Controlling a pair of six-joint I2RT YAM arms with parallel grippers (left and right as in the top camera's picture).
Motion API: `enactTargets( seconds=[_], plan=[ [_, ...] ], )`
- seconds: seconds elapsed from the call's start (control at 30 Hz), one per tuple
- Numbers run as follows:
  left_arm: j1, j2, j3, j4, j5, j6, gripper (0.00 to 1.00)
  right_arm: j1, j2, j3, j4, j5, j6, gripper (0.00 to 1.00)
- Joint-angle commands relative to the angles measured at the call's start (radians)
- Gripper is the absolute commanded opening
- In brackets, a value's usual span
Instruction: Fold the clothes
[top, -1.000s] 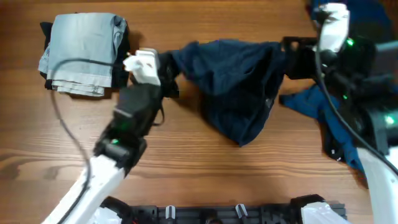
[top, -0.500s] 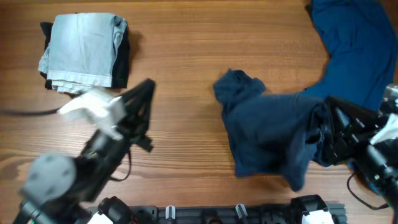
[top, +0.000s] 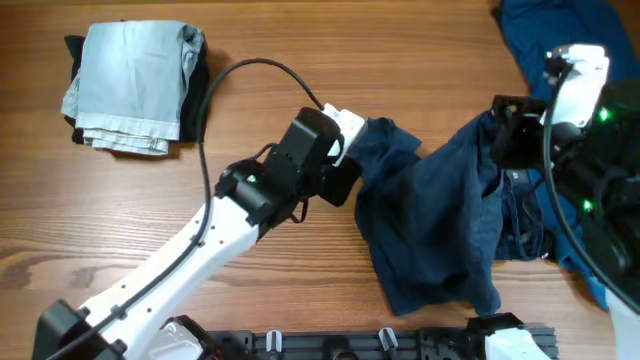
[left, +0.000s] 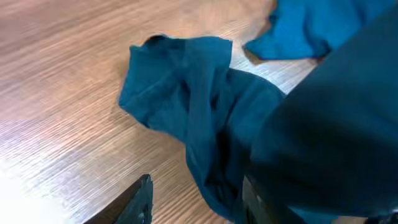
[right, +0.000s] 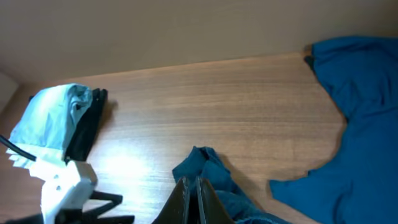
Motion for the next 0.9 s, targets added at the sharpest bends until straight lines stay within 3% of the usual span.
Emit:
enactTargets(
  seconds=[0.0,0.13,0.27,0.3,0.37,0.5,0.53,0.6,0.67,0.77,0.87],
  plan=[
    [0.02,0.033,0.0,0.026,0.031,0.008,0.5,-0.035,0.038,0.005,0.035,0.021,-0.011,0.04],
    [0.089,0.193,0.0,0.177,0.031,0.009,0.6,-0.133,0.065,0.005,0.058,0.001,-0.012,0.04],
    [0.123,0.469,0.0,0.56,0.031,0.008,0.77,-0.185,0.098,0.005,0.024,-0.005,-0.013,0.05],
    [0.128,0.538,0.0,0.653,0.031,0.008,0.77,-0.187,0.107,0.005,0.012,-0.005,-0.014,0.14],
    [0.132,0.685,0.041,0.745,0.031,0.001,0.77,-0.187,0.117,0.005,-0.005,-0.005,-0.016,0.52],
    [0.132,0.755,0.076,0.742,0.031,0.001,0.77,-0.187,0.117,0.005,-0.003,-0.005,-0.012,0.59],
    [0.132,0.755,0.076,0.727,0.031,0.001,0.73,-0.187,0.117,0.005,-0.002,-0.005,-0.012,0.59],
    [0.13,0.755,0.076,0.702,0.032,0.001,0.29,-0.187,0.118,0.005,-0.003,-0.005,-0.013,0.59],
    [0.124,0.754,0.076,0.669,0.032,0.001,0.06,-0.187,0.118,0.005,-0.003,-0.002,-0.013,0.58],
    [0.134,0.685,0.076,0.619,0.031,0.0,0.04,-0.187,0.132,0.005,-0.004,0.013,-0.013,0.54],
    [0.185,0.471,0.076,0.499,0.03,0.001,0.04,-0.187,0.167,0.005,-0.009,-0.013,-0.009,0.54]
  ],
)
